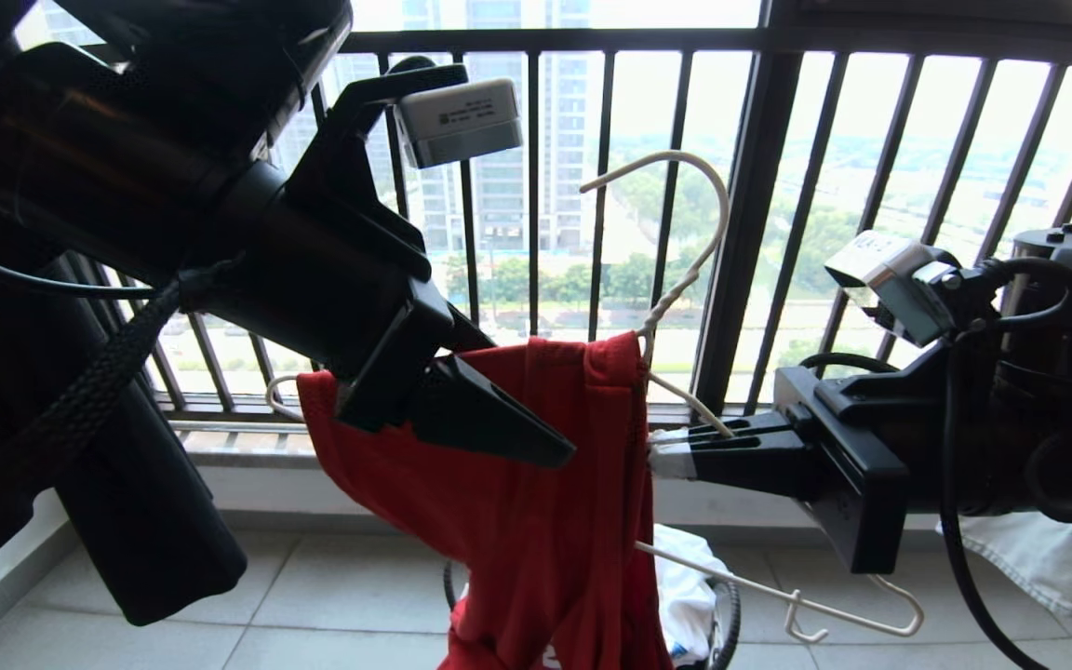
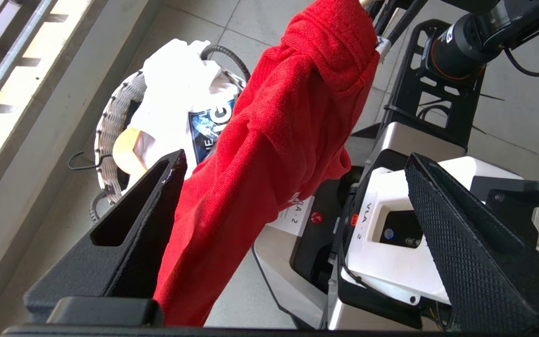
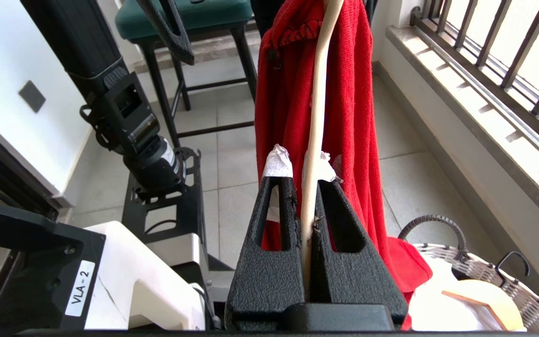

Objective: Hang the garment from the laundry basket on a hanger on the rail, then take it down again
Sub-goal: Hang the clothes on the clothes rack

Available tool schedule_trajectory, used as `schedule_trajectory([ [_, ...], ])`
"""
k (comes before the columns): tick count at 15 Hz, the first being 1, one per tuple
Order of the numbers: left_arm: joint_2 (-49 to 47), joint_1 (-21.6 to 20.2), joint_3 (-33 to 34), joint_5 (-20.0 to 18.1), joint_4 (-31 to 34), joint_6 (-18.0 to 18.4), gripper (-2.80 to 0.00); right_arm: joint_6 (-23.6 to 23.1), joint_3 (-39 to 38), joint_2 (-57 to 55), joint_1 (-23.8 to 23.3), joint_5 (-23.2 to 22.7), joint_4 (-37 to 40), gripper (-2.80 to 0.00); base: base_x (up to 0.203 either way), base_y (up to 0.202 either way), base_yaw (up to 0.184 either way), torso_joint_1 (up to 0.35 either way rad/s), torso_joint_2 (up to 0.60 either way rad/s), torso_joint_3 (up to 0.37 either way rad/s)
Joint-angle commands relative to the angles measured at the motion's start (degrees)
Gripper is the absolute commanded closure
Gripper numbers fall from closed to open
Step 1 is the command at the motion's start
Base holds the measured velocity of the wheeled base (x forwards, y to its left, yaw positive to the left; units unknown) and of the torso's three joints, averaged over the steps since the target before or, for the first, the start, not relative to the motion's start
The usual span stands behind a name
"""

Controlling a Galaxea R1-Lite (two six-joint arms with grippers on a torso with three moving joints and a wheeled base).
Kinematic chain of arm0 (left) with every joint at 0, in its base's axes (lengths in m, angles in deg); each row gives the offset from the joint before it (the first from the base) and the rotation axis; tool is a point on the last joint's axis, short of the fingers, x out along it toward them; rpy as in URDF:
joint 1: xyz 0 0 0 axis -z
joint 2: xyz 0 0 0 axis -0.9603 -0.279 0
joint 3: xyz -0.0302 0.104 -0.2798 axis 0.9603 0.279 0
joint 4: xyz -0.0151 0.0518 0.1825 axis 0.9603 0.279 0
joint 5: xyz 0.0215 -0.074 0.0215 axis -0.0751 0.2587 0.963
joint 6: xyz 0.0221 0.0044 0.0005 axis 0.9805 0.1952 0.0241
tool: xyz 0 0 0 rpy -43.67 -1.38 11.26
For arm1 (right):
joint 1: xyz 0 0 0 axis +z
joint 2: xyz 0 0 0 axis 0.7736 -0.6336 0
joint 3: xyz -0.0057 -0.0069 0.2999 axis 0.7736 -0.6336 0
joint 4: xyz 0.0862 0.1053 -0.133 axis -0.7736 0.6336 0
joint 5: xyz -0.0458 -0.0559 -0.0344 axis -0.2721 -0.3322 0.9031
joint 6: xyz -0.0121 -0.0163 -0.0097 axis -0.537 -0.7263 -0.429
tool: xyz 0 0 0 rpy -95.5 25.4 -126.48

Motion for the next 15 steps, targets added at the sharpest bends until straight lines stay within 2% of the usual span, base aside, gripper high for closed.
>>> schedule_trajectory([
  [1,-1.7,0.0,0.5,-0.2,0.2,0.3,-2.80,0.0,0.0,0.4,-0.2,-0.3,-0.2,0.00,0.000,0.000,0.000,0.000,0.00,0.000],
  [15,-3.1,0.4,0.1,0.0,-3.0,0.4,-2.80,0.2,0.7,1.0,-2.1,-0.3,-0.3,0.00,0.000,0.000,0.000,0.000,0.00,0.000],
])
